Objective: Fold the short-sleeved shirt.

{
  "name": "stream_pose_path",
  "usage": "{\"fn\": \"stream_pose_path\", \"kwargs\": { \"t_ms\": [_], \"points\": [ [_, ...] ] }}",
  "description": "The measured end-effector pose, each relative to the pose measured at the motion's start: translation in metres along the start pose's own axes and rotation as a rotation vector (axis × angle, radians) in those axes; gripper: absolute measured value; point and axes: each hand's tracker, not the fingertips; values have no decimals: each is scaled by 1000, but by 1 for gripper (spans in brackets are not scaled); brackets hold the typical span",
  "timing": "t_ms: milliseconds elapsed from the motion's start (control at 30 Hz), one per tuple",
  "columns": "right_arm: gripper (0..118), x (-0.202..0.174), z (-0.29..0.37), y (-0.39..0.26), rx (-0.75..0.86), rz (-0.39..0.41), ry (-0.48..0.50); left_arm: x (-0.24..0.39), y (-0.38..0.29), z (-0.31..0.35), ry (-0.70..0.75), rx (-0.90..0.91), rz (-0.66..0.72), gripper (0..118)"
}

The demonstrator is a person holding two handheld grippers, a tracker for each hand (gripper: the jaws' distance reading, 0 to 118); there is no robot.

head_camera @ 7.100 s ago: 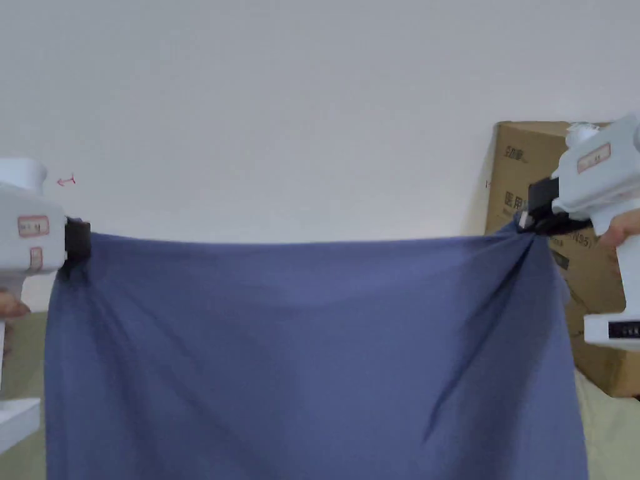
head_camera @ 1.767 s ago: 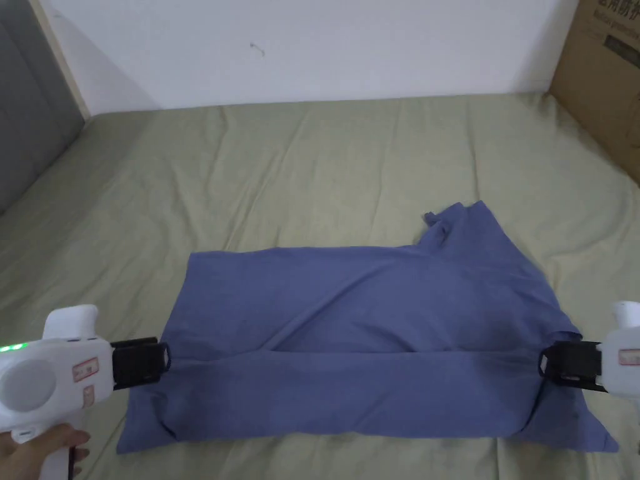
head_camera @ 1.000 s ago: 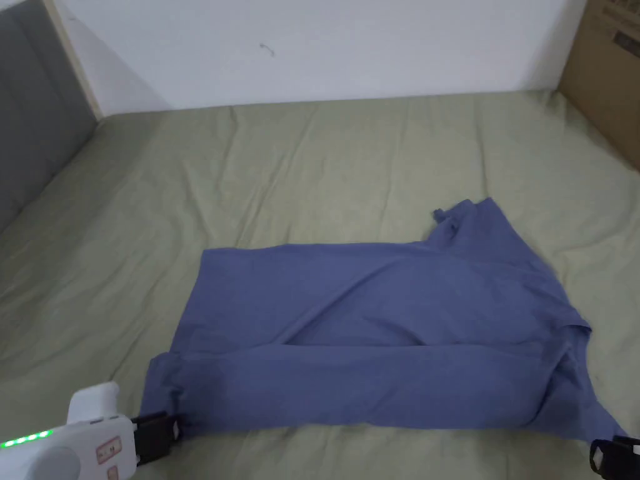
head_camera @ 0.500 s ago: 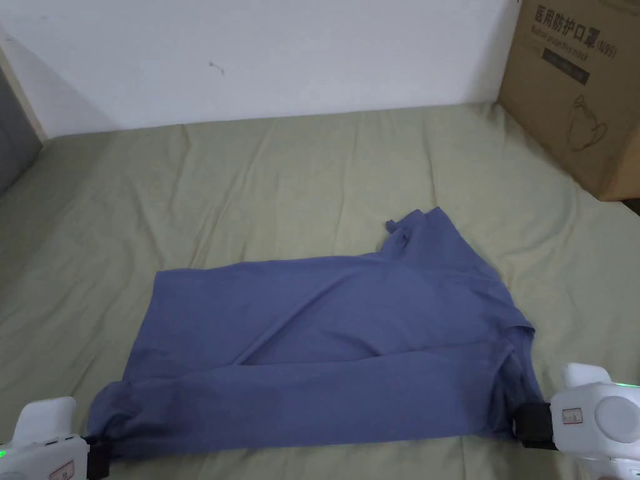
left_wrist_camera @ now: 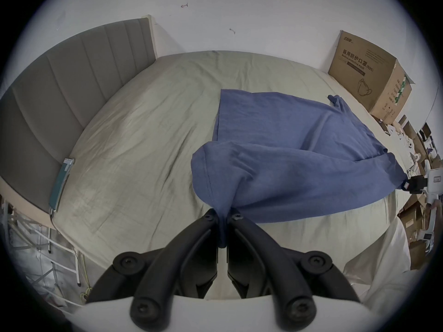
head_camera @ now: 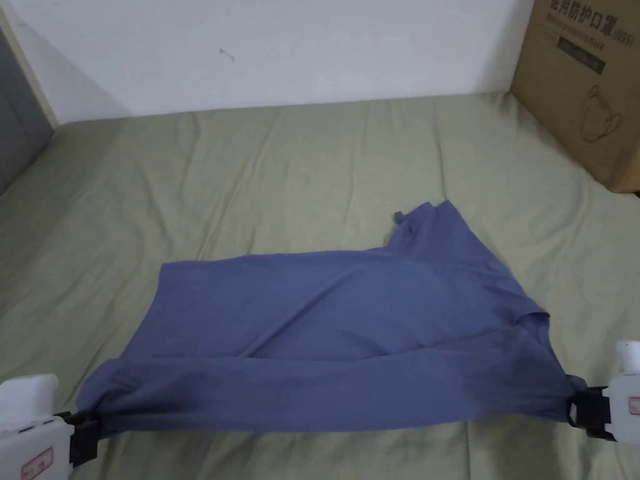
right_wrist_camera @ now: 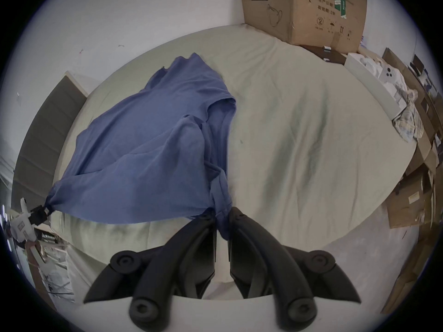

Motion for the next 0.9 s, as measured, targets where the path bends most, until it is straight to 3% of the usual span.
{"fn": "stream_pose_path", "kwargs": {
  "t_ms": [100, 233, 267, 300, 333, 367, 400, 500, 567, 600, 633, 667, 700, 733, 833, 900],
  "points": [
    [9, 4, 1, -20, -16, 14, -30, 0, -24, 6, 4, -36, 2, 5],
    [9, 10, -17, -51, -55, -41, -7, -8, -53, -10, -1, -79, 30, 9],
    [10, 12, -22, -55, -49, -46, -7, -9, -56, -11, 7, -70, 50, 18],
    [15, 10, -23, -57, -46, -53, -19, -8, -56, -10, 31, -61, 63, 36],
    [38, 8, -20, -56, -41, -50, -36, -9, -54, -9, 55, -60, 64, 73],
    [66, 8, -17, -55, -27, -43, -50, -12, -49, -9, 52, -62, 70, 98],
    [87, 9, -14, -51, -17, -35, -53, -14, -45, -5, 46, -51, 93, 111],
    [91, 3, 10, -34, 73, 8, -50, -15, -24, 18, -5, 41, 149, 110],
    [89, -3, 23, -19, 115, 37, -31, -12, -10, 28, -23, 81, 172, 97],
    [86, -7, 28, -12, 138, 49, -4, -9, -3, 32, -56, 102, 177, 78],
    [73, -11, 30, -7, 151, 55, 5, -4, 5, 33, -75, 118, 176, 44],
    [51, -18, 32, -1, 171, 68, 29, 1, 10, 32, -73, 132, 179, 20],
    [20, -21, 30, 3, 182, 79, 47, 6, 14, 28, -69, 139, 171, 4],
    [5, -24, 24, 7, 176, 66, 42, 11, 17, 23, -67, 145, 160, 1],
    [0, -26, -7, 13, 107, 22, 113, 29, 21, 10, -84, 135, 110, 0],
    [0, -28, -29, 14, 77, 6, 109, 37, 22, -3, -106, 86, 109, 0]
  ]
}}
